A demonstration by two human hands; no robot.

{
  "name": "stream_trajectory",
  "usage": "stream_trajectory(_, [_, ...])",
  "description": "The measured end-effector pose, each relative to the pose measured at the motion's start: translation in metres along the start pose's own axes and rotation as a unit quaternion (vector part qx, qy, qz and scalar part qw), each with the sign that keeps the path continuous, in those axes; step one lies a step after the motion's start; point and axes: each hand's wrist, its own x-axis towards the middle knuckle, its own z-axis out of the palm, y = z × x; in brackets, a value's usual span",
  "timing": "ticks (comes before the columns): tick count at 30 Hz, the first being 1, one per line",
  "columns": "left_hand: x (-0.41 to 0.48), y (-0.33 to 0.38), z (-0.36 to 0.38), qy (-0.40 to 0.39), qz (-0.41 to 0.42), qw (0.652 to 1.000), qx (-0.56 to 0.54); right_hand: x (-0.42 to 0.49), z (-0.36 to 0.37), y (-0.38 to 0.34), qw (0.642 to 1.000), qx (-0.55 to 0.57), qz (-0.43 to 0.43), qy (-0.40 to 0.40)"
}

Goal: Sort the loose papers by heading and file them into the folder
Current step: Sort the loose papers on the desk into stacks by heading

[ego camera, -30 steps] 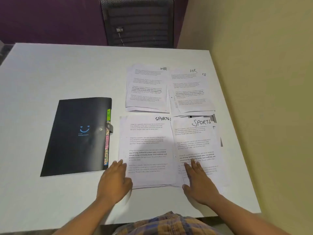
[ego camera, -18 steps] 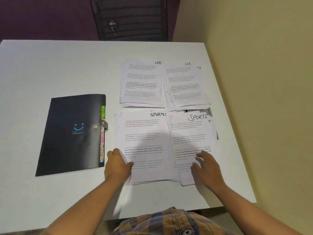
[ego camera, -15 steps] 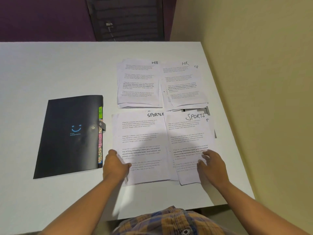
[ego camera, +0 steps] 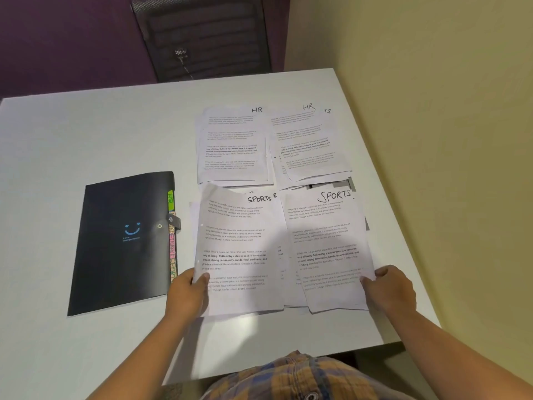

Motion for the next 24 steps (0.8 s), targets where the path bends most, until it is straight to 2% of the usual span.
stream_trajectory(8, [-0.015,-0.004,-0.002,-0.001,-0.019,0.998,-0.058,0.0,-0.002,0.001,0.998,0.06,-0.003,0.034])
stream_trajectory(12, [-0.018,-0.006,0.001,0.001,-0.035,0.995,-0.098,-0.006,-0.013,-0.001,0.988,0.153,-0.013,0.01])
stream_trajectory(16, [-0.017,-0.001,0.003,0.005,-0.039,0.992,-0.122,-0.016,-0.029,-0.003,0.949,0.31,-0.03,-0.044])
stream_trajectory(19, [-0.017,0.002,0.005,-0.006,-0.044,0.989,-0.138,-0.032,-0.039,-0.008,0.898,0.43,-0.009,-0.087])
stream_trajectory(21, [-0.017,0.002,0.006,-0.011,-0.049,0.987,-0.151,-0.045,-0.044,-0.013,0.876,0.466,-0.005,-0.123])
stream_trajectory(24, [-0.018,0.004,0.008,-0.02,-0.066,0.982,-0.174,-0.066,-0.043,-0.024,0.862,0.474,-0.02,-0.181])
